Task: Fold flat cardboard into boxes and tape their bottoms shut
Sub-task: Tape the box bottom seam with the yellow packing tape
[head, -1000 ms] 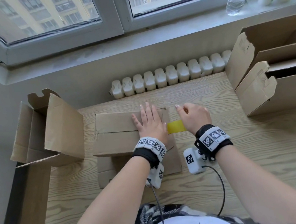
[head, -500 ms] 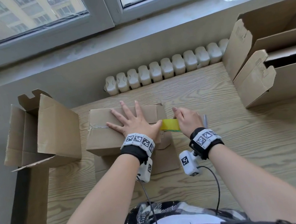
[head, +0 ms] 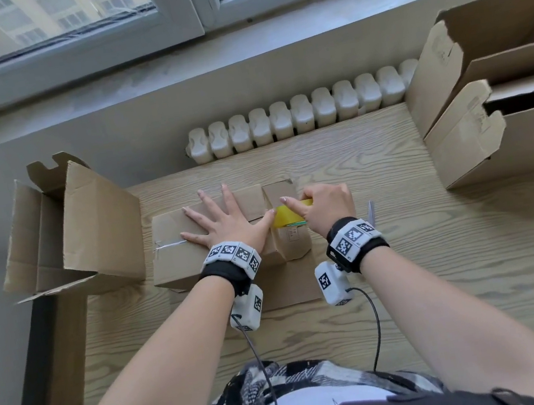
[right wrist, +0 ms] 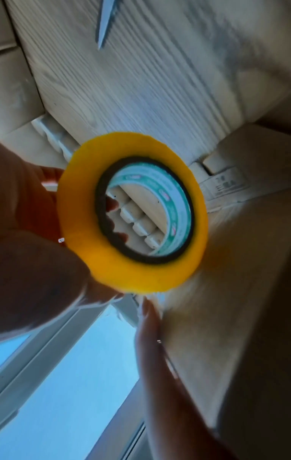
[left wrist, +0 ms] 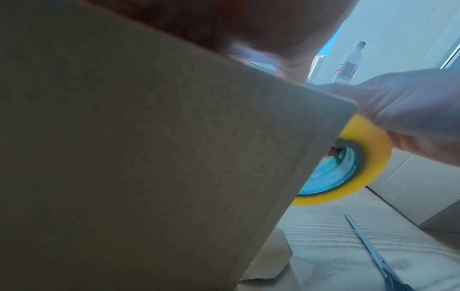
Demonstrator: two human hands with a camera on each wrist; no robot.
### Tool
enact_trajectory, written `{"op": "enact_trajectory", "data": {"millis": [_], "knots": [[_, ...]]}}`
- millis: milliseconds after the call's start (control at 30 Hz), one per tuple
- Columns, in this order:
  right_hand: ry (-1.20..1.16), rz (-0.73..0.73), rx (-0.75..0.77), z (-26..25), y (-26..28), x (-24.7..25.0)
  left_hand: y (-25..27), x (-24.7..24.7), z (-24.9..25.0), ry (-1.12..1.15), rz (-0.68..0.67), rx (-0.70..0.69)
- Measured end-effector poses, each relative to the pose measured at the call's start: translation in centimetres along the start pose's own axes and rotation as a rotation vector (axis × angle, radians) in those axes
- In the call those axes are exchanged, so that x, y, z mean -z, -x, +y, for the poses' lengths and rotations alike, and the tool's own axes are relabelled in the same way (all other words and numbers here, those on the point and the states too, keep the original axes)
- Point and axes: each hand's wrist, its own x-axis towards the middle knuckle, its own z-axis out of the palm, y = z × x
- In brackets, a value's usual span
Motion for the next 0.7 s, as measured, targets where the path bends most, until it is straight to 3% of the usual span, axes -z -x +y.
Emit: {"op": "enact_trajectory", "data": {"millis": [233,367,433,533,700], "knots": [[0.004,-0.029,-0.048,-0.2,0.2,-1.4,0.0,-0.5,-0.1,0.001,0.018,-0.008],[-0.220,-0.045,-0.055,0.5,-0.1,-1.5,-0.1,-0.7,-0.3,0.018,0.027,-0.020],[-0.347,0.004,-0.027,0.8,0.2,-1.9,-0.2,-0.7,-0.3,0.018,0.029,-0.014],[-0.312,0.081,0.002,1.0,0.9,-2.9,-0.3,-0.8,0.0,0.011,0.032,0.004],[-0.355,0.139,-0.081,2.1,1.8,-2.9,-0.4,-0.9,0.0,0.006,0.039,0.014]]}}
